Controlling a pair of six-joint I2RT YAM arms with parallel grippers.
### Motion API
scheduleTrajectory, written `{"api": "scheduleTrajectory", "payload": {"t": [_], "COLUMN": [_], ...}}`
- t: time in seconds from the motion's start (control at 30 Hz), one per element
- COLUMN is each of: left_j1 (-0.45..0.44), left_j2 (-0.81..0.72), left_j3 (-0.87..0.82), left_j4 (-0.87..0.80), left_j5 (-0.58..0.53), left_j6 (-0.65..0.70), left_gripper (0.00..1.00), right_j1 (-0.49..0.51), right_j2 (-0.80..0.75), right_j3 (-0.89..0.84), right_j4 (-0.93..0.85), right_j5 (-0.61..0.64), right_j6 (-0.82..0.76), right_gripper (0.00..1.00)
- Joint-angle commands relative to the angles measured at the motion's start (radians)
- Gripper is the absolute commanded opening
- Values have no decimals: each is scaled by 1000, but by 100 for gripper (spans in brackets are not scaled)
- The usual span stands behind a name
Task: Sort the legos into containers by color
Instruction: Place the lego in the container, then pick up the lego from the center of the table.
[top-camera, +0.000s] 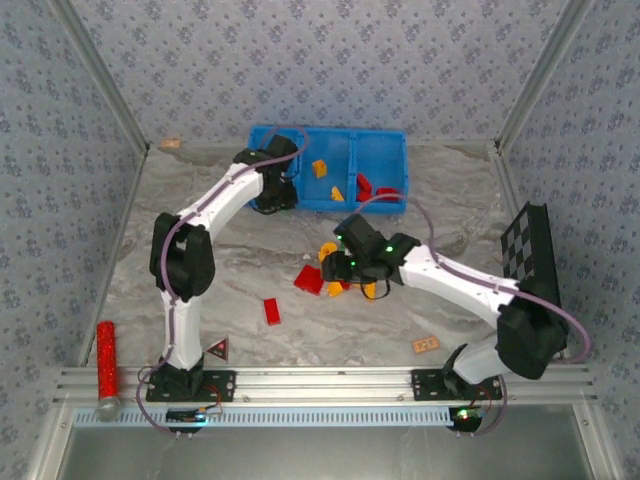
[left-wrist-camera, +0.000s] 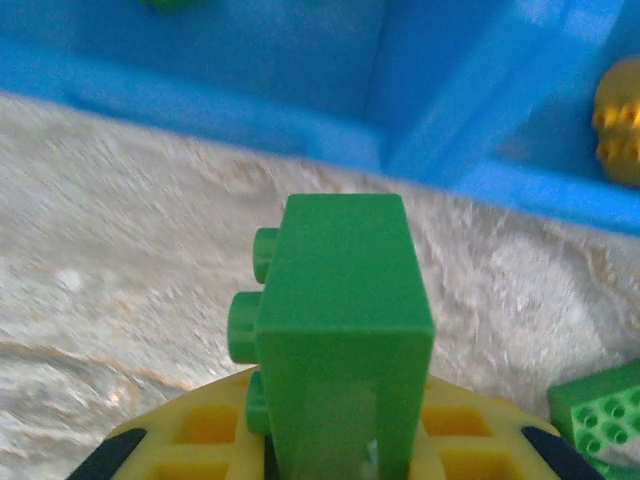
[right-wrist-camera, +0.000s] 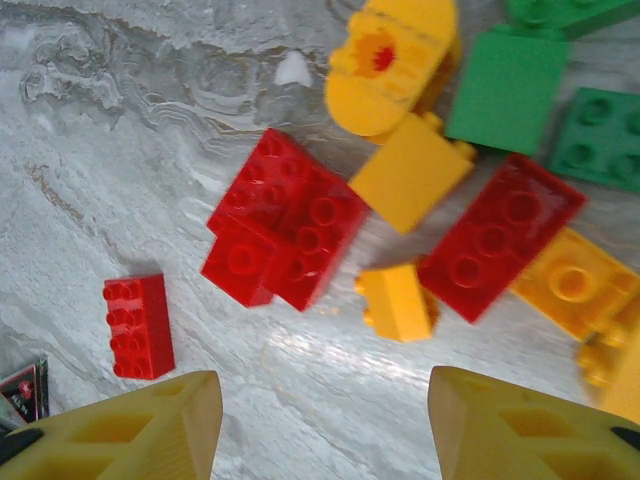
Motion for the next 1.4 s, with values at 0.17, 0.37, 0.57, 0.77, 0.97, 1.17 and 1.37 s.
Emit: {"api": "scheduleTrajectory", "payload": {"t": [0.17,0.37,0.57,0.77,0.97,1.17,1.37], "left_j1": [96,112,120,125,125,125,125], "left_j2": [55,227,319,344,347,326,280], "left_j3": [181,362,434,441,435,430,419], "left_j4": [26,-21,-35,-32,-39,-36,-35], "left_j5": [-96,-104,-112,-111,-111,-100,-89], "left_j6": [115,143,143,144,146,153,162], "left_gripper": [5,5,6,14,33,42,43], "right_j1": [66,88,102,106,106,109,108], "right_j2": [175,273,327,371,423,443,440], "right_j3": [153,225,253,278,313,325,327], "right_j4": [1,-29,-54,-74,-116,-137,-156], "right_j5": [56,62,83,94,102,108,117], "right_j6": [69,67,84,86,83,79,73], "right_gripper": [64,66,66,66,64,59,43]}}
